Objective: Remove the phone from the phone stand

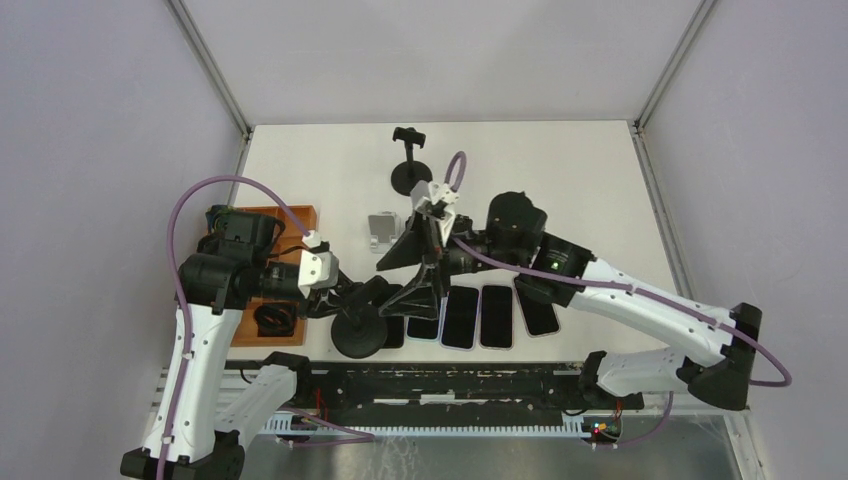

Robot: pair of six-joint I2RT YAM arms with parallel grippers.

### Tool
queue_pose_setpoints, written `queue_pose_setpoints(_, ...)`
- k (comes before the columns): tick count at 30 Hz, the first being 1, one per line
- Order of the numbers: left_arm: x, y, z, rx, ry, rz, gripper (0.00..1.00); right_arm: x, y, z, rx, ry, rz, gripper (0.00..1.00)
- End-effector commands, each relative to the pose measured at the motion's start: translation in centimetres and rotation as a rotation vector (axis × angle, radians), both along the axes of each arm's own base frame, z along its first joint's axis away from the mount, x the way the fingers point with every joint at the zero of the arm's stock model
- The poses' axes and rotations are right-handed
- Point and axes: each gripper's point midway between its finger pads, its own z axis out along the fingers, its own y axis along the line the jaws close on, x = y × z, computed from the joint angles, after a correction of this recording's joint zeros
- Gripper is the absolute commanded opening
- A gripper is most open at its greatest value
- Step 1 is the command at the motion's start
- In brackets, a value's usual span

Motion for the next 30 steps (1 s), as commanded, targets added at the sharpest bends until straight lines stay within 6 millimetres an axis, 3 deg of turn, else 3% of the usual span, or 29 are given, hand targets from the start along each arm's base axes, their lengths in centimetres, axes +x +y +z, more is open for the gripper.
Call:
queue_pose_setpoints(1,-0.9,-0.7,2.5,-0.081,-0.086,-0.061,0.02,-1.8,2.2,1.8,0.041,-0.053,0.093,0.93)
queue_pose_setpoints(4,-1.0,-0.7,2.5,-0.082,-0.080,-0.063,0.02,-2.7,3.2,1.7,0.034,-0.048,0.136,0.87)
queue_pose_setpoints(8,-1.0,-0.7,2.4,-0.078,-0.076,-0.061,0.02,-3.3,3.7,1.5,0.034,-0.037,0.167,0.71)
queue_pose_setpoints(14,-1.0,-0.7,2.3,-0.077,-0.074,-0.060,0.02,-3.6,3.5,2.3,0.056,-0.040,0.174,0.21)
queue_pose_setpoints(18,-0.8,-0.6,2.1,-0.065,-0.070,-0.053,0.02,-3.6,3.4,2.6,0.056,-0.054,0.177,0.10)
queue_pose_setpoints(19,-0.8,-0.5,2.0,-0.060,-0.071,-0.051,0.05,-3.6,3.3,2.6,0.054,-0.056,0.176,0.03)
queue_pose_setpoints(20,-0.7,-0.5,1.9,-0.055,-0.070,-0.048,0.18,-3.5,3.3,2.6,0.051,-0.061,0.168,0.00)
queue_pose_setpoints(23,-0.5,-0.4,2.0,-0.045,-0.061,-0.029,0.75,-2.5,2.8,3.3,0.052,-0.090,0.113,0.00)
queue_pose_setpoints(25,-0.3,-0.4,2.4,-0.051,-0.052,-0.009,0.94,-1.4,2.0,4.2,0.072,-0.096,0.063,0.00)
queue_pose_setpoints(26,-0.2,-0.5,2.6,-0.056,-0.048,0.002,0.99,-0.6,1.4,4.8,0.085,-0.097,0.035,0.00)
queue_pose_setpoints(30,1.0,-0.6,3.9,-0.080,-0.068,0.058,1.00,2.4,-1.6,6.9,0.120,-0.100,-0.089,0.00)
